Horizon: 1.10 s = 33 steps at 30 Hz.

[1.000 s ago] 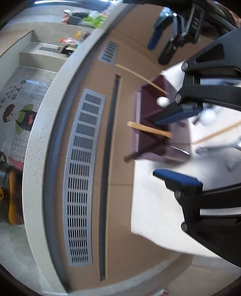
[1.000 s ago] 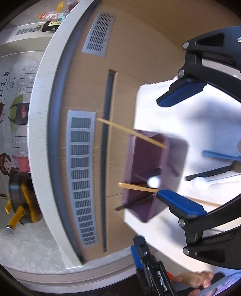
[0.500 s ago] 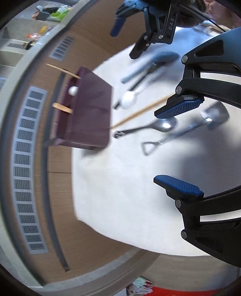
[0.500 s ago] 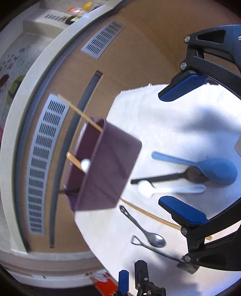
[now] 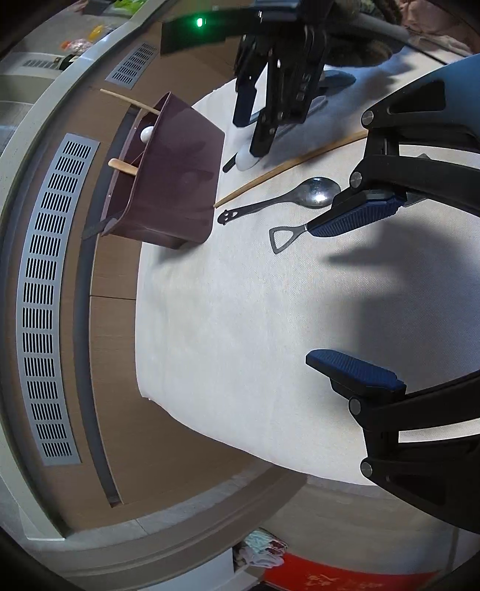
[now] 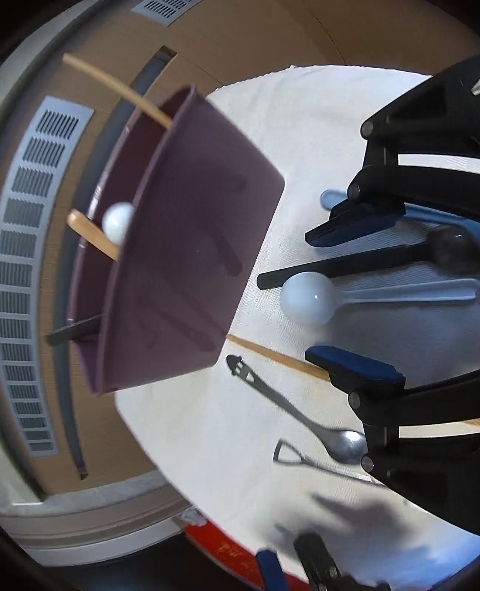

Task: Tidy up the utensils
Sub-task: 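Grasp the white plastic spoon with the right gripper while the left moves to a chopstick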

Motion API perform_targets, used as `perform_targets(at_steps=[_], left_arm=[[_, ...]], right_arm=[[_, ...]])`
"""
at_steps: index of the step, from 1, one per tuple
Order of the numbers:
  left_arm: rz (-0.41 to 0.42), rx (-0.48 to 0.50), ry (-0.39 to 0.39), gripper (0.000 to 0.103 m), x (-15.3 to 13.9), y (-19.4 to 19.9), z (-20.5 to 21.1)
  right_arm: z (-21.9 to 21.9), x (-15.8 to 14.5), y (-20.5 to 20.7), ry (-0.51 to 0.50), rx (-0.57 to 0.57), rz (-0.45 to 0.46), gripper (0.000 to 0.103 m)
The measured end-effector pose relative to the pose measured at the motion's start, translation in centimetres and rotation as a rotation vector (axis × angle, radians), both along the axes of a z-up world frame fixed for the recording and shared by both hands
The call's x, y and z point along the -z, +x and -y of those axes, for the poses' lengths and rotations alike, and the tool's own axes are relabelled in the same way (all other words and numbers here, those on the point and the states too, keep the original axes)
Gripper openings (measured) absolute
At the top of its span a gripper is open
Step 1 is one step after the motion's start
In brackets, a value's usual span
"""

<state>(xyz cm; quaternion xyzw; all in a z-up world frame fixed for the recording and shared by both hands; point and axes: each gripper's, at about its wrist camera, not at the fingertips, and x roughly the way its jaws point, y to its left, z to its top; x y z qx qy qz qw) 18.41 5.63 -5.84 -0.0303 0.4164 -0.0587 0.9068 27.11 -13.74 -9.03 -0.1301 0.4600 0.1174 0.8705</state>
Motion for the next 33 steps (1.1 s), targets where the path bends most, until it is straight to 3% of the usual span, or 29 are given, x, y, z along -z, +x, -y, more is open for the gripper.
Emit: perform_targets(at_steps=[4, 5, 6, 17, 19, 22, 24, 26, 33], left_arm=[[-0.006, 0.014, -0.006, 0.065, 0.1, 0.0, 0.0], [-0.006, 0.024, -0.006, 0.065, 0.0, 0.0, 0.1], [-0.006, 0.034, -0.008, 0.065, 0.0, 0.0, 0.3], [-0.010, 0.225, -0.056, 0.065, -0.1, -0.3, 4.3], [-0.034, 0.247, -0.064, 0.065, 0.0, -0.2, 5.2], [-0.103, 0.301, -0.147, 0.064, 0.0, 0.2, 6.5], [-0.168, 0.363, -0.202, 0.053, 0.0, 1.0, 7.8], [-0.201, 0.399, -0.187, 0.037, -0.1, 2.0, 9.2], [-0.331, 0.302, 0.062, 0.032, 0.7, 8.3, 13.1]], right_arm=[[-0.1, 0.5, 0.5, 0.020, 0.012, -0.005, 0.050], [0.0, 0.4, 0.5, 0.034, 0.013, -0.018, 0.036], [0.2, 0.3, 0.5, 0.036, 0.017, -0.025, 0.030], [5.7, -4.4, -4.9, 0.132, 0.117, 0.070, 0.030], [6.5, -5.0, -5.8, 0.137, 0.129, 0.084, 0.030], [7.6, -5.4, -6.5, 0.138, 0.149, 0.096, 0.030], [8.1, -5.7, -6.5, 0.135, 0.162, 0.108, 0.030], [9.2, -6.0, -6.4, 0.143, 0.170, 0.114, 0.030], [10.7, -6.0, -7.2, 0.163, 0.187, 0.151, 0.030]])
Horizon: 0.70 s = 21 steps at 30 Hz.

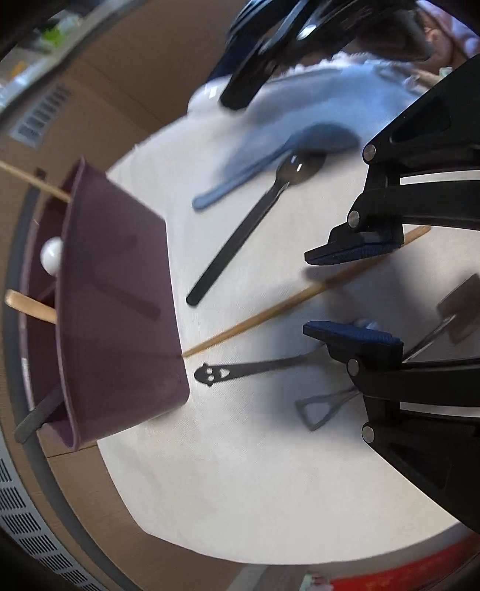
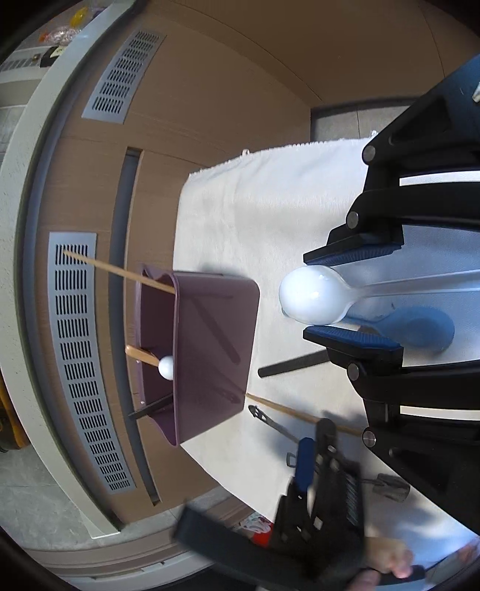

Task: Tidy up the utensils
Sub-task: 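Grasp the white plastic spoon with the right gripper while the left moves to a chopstick, then grasp a wooden chopstick with the left gripper while the right holds the white spoon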

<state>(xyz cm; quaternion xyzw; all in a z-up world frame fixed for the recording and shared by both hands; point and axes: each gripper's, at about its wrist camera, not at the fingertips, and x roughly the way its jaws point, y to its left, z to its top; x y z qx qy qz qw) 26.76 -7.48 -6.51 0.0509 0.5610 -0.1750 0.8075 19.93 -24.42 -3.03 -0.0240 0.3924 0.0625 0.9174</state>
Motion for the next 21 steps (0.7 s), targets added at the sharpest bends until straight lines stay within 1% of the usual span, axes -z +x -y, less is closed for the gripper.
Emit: perform_targets(at_steps=[2, 3, 6, 8, 10, 13, 14, 17, 18, 21], left_arm=[[-0.044, -0.004, 0.036, 0.031, 0.7, 1.3, 0.8], [-0.034, 0.000, 0.058, 0.031, 0.7, 1.7, 1.4], [-0.020, 0.026, 0.121, 0.024, 0.6, 2.3, 2.9], [0.000, 0.053, 0.135, 0.015, 0.5, 2.4, 3.6], [0.031, 0.091, 0.146, 0.014, 0.4, 2.1, 4.4], [0.064, 0.104, 0.111, 0.010, 0.2, 1.2, 4.0], [0.084, 0.092, 0.089, 0.007, -0.1, 0.5, 3.6], [0.136, 0.050, 0.026, 0.006, -0.9, -1.3, 2.6], [0.169, 0.036, -0.001, 0.006, -1.6, -2.4, 2.1], [0.229, -0.002, -0.071, 0.006, -3.1, -4.4, 0.9]], right_arm=[[0.3, 0.1, -0.2, 0.008, -0.001, 0.004, 0.030], [0.5, 0.1, -0.3, 0.014, 0.000, 0.004, 0.030], [1.1, 0.4, -0.4, 0.034, 0.007, -0.002, 0.031], [1.3, 0.6, -0.4, 0.044, 0.014, -0.003, 0.031], [1.6, 0.5, -0.5, 0.059, 0.022, -0.003, 0.031], [1.6, 0.2, -0.9, 0.069, 0.024, 0.007, 0.030], [1.5, 0.0, -1.0, 0.072, 0.022, 0.009, 0.030], [1.4, -0.3, -1.4, 0.078, 0.015, 0.010, 0.030], [1.3, -0.5, -1.4, 0.080, 0.013, 0.010, 0.030], [0.9, -0.9, -1.8, 0.077, 0.006, 0.013, 0.030]])
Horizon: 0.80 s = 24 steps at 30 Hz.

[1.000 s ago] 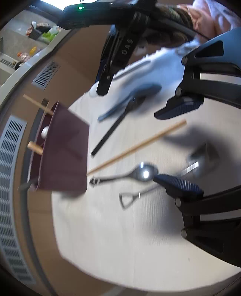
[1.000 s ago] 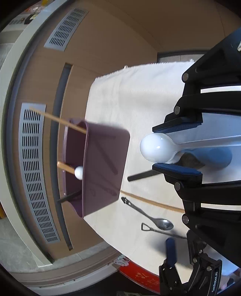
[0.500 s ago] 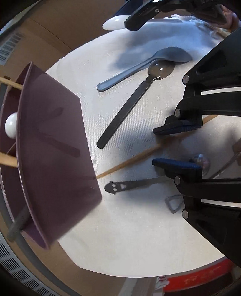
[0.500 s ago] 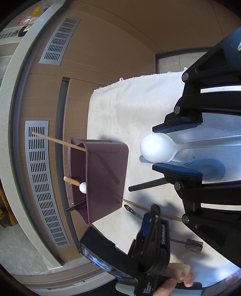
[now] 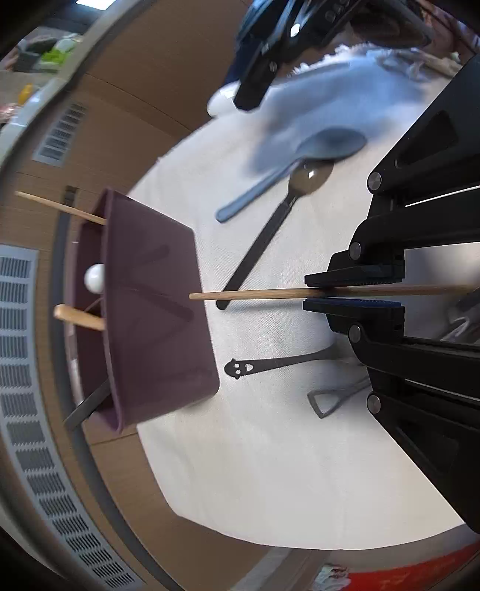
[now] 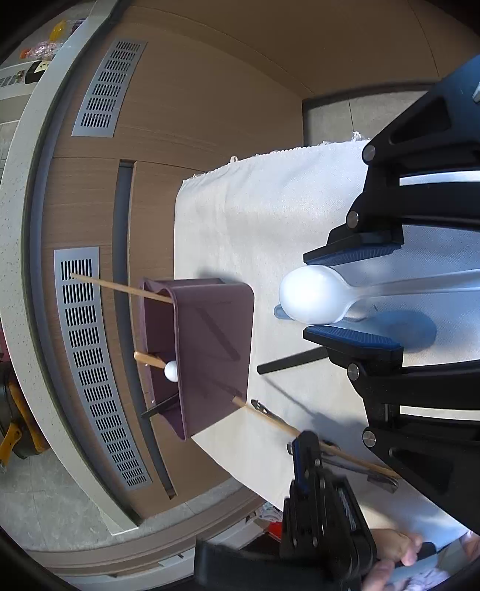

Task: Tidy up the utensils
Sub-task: 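Grasp a wooden chopstick with the left gripper while the right holds the white spoon, then lift the chopstick and white spoon up over the caddy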

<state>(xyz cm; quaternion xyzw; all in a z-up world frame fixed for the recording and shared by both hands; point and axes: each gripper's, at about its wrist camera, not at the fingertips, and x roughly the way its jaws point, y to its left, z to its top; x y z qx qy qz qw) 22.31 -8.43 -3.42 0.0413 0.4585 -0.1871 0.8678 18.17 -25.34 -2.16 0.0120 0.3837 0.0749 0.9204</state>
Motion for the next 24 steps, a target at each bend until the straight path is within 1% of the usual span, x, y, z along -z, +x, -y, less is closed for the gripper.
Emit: perform_targets(at_steps=[2, 5, 8, 10, 11, 12, 13, 15, 16, 19, 22, 24], left_arm=[[0.029, -0.018, -0.033, 0.006, -0.9, -1.4, -0.7], [0.107, -0.035, -0.083, 0.006, -3.1, -3.5, -1.4], [0.221, -0.055, -0.108, 0.006, -5.5, -5.9, -3.0], [0.261, -0.058, -0.123, 0.006, -6.3, -5.9, -3.8], [0.274, -0.063, -0.143, 0.006, -7.1, -6.5, -4.4], [0.281, -0.059, -0.161, 0.006, -7.6, -6.4, -4.8], [0.289, -0.061, -0.176, 0.006, -7.6, -5.7, -5.5], [0.334, -0.066, -0.208, 0.006, -9.3, -5.8, -5.8], [0.351, -0.064, -0.223, 0.006, -10.0, -6.0, -6.2], [0.462, -0.055, -0.276, 0.006, -13.7, -5.7, -6.6], [0.585, -0.060, -0.294, 0.006, -17.9, -4.7, -6.8], [0.648, -0.064, -0.303, 0.006, -20.2, -3.5, -6.8]], right_arm=[[-0.4, -0.3, -0.4, -0.009, -0.005, 0.009, 0.030], [-0.9, -1.0, -1.1, -0.008, -0.019, 0.026, 0.030], [-1.4, -1.9, -1.7, -0.006, -0.031, 0.043, 0.030], [-1.7, -3.0, -2.0, -0.002, -0.039, 0.061, 0.030], [-1.8, -3.5, -2.1, -0.001, -0.041, 0.072, 0.030], [-1.8, -4.1, -2.2, 0.003, -0.042, 0.087, 0.030], [-1.8, -4.9, -2.3, 0.011, -0.042, 0.103, 0.030], [-1.9, -7.1, -2.2, 0.029, -0.047, 0.151, 0.030], [-1.9, -8.4, -2.1, 0.028, -0.044, 0.190, 0.030], [-2.0, -13.6, -1.2, 0.024, -0.033, 0.349, 0.030], [-2.5, -17.8, 0.0, 0.048, -0.058, 0.461, 0.030], [-2.7, -19.4, 1.1, 0.056, -0.050, 0.506, 0.030]])
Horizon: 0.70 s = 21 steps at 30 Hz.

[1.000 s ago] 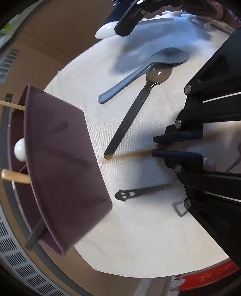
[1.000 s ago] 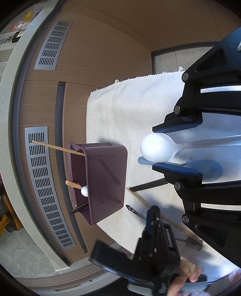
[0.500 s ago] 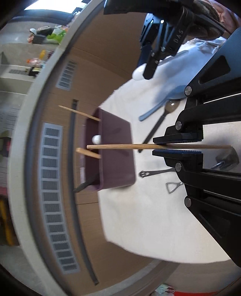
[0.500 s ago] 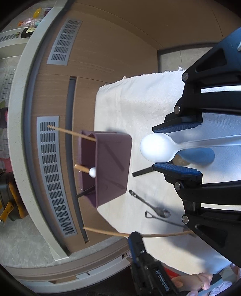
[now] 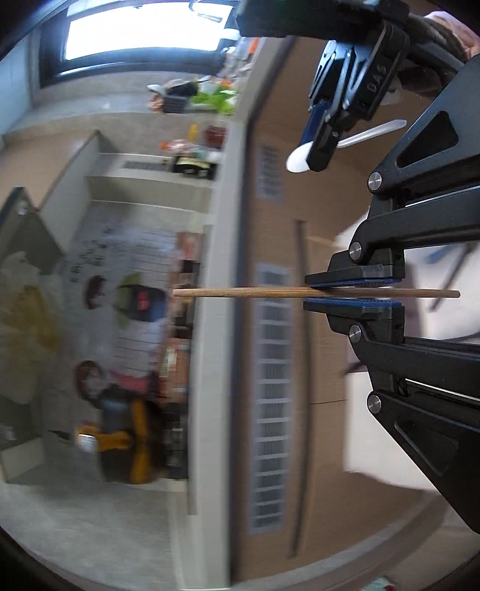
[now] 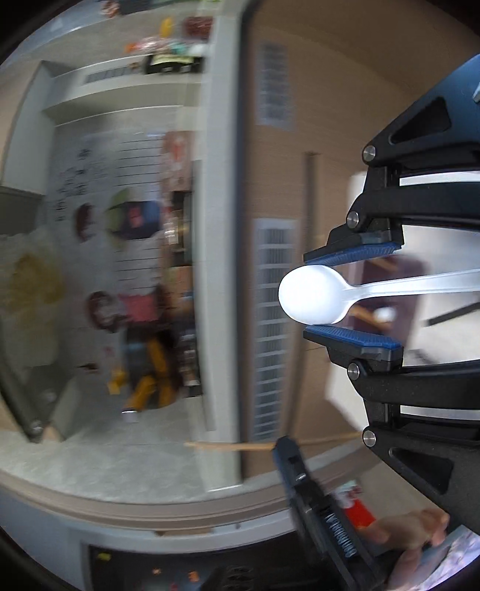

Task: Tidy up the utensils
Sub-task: 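Lift the chopstick and white spoon up over the caddy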

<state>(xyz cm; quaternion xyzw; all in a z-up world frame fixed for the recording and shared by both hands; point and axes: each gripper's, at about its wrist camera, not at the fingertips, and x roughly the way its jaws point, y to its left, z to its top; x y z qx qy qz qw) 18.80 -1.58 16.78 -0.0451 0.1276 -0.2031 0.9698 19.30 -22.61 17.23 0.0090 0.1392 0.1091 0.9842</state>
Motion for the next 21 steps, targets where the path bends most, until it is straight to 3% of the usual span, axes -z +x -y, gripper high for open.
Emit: perform_targets(at_steps=[4, 7, 21], left_arm=[[0.092, -0.034, -0.016, 0.006, -2.0, 2.7, -0.3], [0.097, -0.045, -0.019, 0.006, -1.4, 5.1, -0.2], [-0.064, -0.048, -0.022, 0.006, 6.8, 14.5, 0.3]], right_arm=[[-0.3, -0.8, 2.8, 0.046, -0.019, 0.057, 0.030], [-0.7, 0.2, 5.2, 0.083, -0.039, 0.054, 0.030], [-1.1, 9.4, 15.2, 0.126, -0.045, -0.123, 0.030]])
